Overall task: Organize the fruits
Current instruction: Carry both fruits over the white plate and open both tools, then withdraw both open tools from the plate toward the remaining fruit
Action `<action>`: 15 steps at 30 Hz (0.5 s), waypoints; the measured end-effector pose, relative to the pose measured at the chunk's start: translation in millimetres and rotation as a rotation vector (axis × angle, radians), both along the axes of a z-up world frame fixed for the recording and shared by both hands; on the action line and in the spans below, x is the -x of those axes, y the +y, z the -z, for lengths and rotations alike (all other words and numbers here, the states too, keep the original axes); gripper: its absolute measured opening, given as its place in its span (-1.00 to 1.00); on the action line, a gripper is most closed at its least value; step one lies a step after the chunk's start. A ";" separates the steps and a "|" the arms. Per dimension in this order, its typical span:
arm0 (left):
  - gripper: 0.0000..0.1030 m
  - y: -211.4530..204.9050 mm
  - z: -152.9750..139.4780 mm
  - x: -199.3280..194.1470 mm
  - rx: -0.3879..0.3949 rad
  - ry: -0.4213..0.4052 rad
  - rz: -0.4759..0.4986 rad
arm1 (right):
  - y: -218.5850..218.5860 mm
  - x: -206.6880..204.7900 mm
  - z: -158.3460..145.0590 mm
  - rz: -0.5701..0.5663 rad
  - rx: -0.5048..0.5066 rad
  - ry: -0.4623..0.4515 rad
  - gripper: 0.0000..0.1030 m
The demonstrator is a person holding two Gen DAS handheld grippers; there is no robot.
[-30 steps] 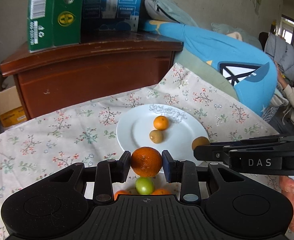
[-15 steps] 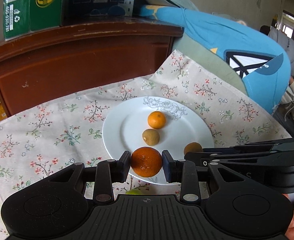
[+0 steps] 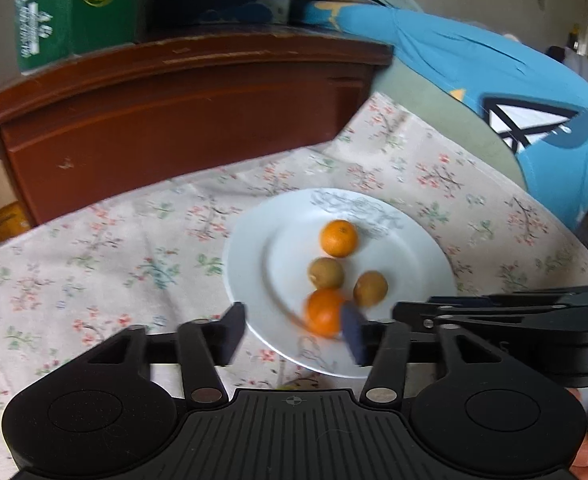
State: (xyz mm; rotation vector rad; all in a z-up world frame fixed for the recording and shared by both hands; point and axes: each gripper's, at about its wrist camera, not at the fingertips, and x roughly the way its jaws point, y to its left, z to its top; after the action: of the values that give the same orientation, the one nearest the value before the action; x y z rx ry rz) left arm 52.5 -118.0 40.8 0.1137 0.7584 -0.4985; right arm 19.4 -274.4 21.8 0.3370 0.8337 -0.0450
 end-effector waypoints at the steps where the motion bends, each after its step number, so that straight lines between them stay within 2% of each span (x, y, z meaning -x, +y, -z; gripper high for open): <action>1: 0.23 0.8 -1.7 0.5 -0.002 -0.003 -0.010 | -0.9 0.1 -0.6 0.003 -0.005 0.000 -0.41; 3: 0.41 1.9 -4.6 0.7 -0.015 -0.006 -0.035 | -2.1 0.4 -1.7 0.008 -0.009 -0.003 -0.39; 8: 0.53 2.3 -7.7 3.2 -0.039 0.001 -0.061 | -2.2 2.2 -4.9 0.014 0.006 -0.011 -0.30; 15: 0.58 6.5 -9.5 10.1 -0.077 0.000 -0.066 | -2.9 7.4 -10.3 0.013 0.016 -0.016 -0.13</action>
State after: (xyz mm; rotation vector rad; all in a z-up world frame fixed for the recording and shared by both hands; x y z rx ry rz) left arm 42.5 -111.5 50.3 0.1602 0.7787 -0.4069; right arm 12.0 -277.3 32.1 0.3272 0.8147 -0.0606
